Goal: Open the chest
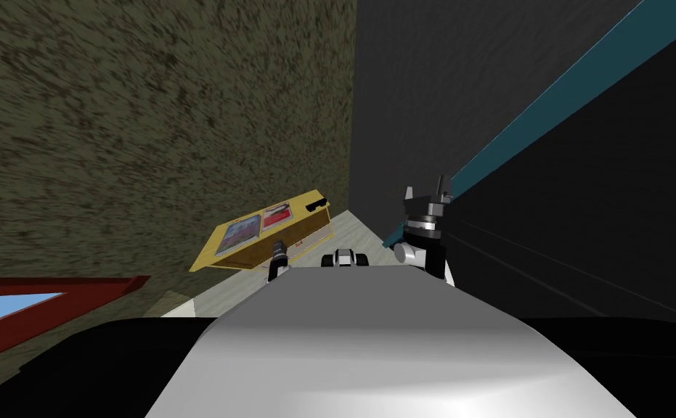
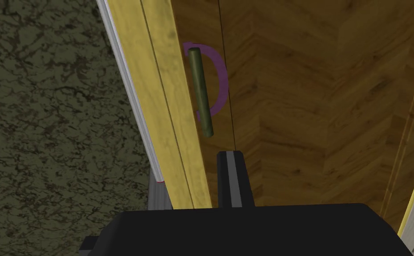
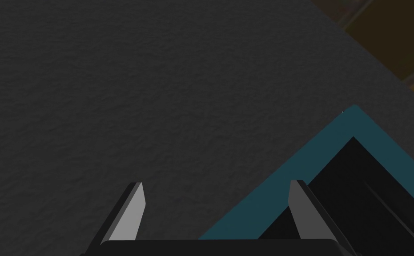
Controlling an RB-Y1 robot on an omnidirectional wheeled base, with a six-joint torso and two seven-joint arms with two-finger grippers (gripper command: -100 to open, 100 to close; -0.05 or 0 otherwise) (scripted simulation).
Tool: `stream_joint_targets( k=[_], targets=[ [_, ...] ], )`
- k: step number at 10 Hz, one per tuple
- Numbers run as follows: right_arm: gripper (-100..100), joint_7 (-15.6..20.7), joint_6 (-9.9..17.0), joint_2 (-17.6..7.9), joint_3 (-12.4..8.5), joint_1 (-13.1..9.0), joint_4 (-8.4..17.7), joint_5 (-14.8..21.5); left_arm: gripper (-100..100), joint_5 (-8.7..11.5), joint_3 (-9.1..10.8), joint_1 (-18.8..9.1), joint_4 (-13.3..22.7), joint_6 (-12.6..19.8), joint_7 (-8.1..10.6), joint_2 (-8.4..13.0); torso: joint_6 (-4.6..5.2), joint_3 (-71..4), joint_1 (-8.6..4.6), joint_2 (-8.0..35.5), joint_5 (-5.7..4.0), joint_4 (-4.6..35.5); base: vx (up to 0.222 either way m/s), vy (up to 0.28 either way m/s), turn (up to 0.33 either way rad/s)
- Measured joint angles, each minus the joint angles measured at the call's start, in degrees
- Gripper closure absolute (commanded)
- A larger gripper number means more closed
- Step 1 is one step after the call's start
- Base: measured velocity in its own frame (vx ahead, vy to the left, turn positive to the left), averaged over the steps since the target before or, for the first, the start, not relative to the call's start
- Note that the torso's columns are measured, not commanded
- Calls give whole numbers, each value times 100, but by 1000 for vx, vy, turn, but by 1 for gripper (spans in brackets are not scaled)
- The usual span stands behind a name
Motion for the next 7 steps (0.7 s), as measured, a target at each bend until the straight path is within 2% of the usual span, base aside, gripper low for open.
stream_joint_targets(
  k=[2, 3, 5, 7],
  targets=[
    [0, 0, 0, 0, 0, 0, 0, 0, 100, 1, -18, 75, -107, 38, 16, -5, 0, -9, 17, -13, 6, -4, -137, -85, 2],
    [0, 0, 0, -1, -1, 1, 0, 0, -100, 1, -19, 80, -112, 43, 17, -7, 0, -28, 36, -48, 10, -12, -12, -11, -3],
    [0, 0, 0, -2, -2, 3, -1, 0, -100, 6, -8, 73, -100, 40, 21, 246, -1, -37, 37, -58, 12, -17, 27, 16, -4],
    [0, 0, -1, -2, -2, 3, -1, 0, -100, 17, 11, 86, -206, 111, 34, 465, 1, -21, 19, -34, 6, -9, 95, 49, -18]
  ],
)
